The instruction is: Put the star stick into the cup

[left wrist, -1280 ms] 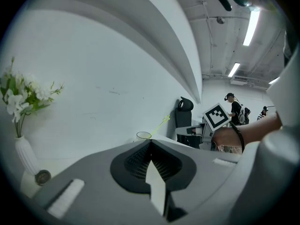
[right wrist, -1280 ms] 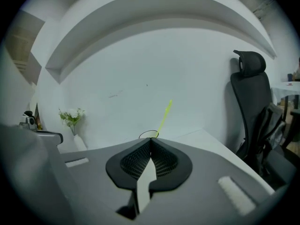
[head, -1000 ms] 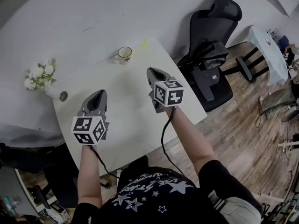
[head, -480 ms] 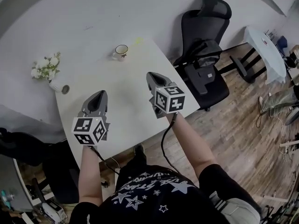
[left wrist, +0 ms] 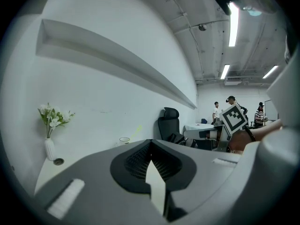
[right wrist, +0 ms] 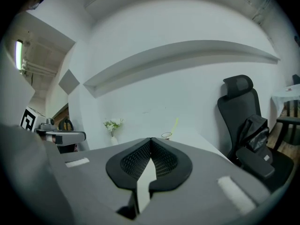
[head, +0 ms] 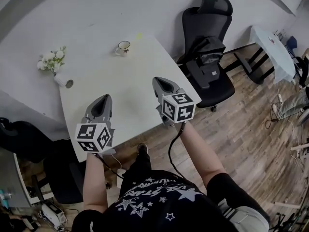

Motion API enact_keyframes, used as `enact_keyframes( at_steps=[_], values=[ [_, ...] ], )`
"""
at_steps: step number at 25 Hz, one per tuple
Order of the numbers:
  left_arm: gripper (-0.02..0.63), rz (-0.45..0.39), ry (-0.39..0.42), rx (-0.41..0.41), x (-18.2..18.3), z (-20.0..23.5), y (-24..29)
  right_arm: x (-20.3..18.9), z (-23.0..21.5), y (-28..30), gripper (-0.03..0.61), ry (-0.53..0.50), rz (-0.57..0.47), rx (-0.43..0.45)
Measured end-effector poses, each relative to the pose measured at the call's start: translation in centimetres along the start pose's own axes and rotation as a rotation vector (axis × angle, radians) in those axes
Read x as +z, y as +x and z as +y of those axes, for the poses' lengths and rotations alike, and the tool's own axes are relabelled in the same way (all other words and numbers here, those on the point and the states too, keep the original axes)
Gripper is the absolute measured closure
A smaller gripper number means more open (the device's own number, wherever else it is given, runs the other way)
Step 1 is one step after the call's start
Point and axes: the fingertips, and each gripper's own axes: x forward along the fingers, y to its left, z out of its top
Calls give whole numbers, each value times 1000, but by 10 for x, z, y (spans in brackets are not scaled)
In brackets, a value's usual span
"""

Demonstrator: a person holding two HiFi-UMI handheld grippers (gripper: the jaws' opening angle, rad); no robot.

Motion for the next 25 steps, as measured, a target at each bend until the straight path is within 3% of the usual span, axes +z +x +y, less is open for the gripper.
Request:
enact_keyframes(
  at_steps=[10,25],
  values=[
    [611,8,-41,15,-25,-36,-56,-23,21,-69,565,-13,15,7],
    [611,10,-46,0,-35,-76,-89,-35,39,-120,565,-54,31,19]
  ],
)
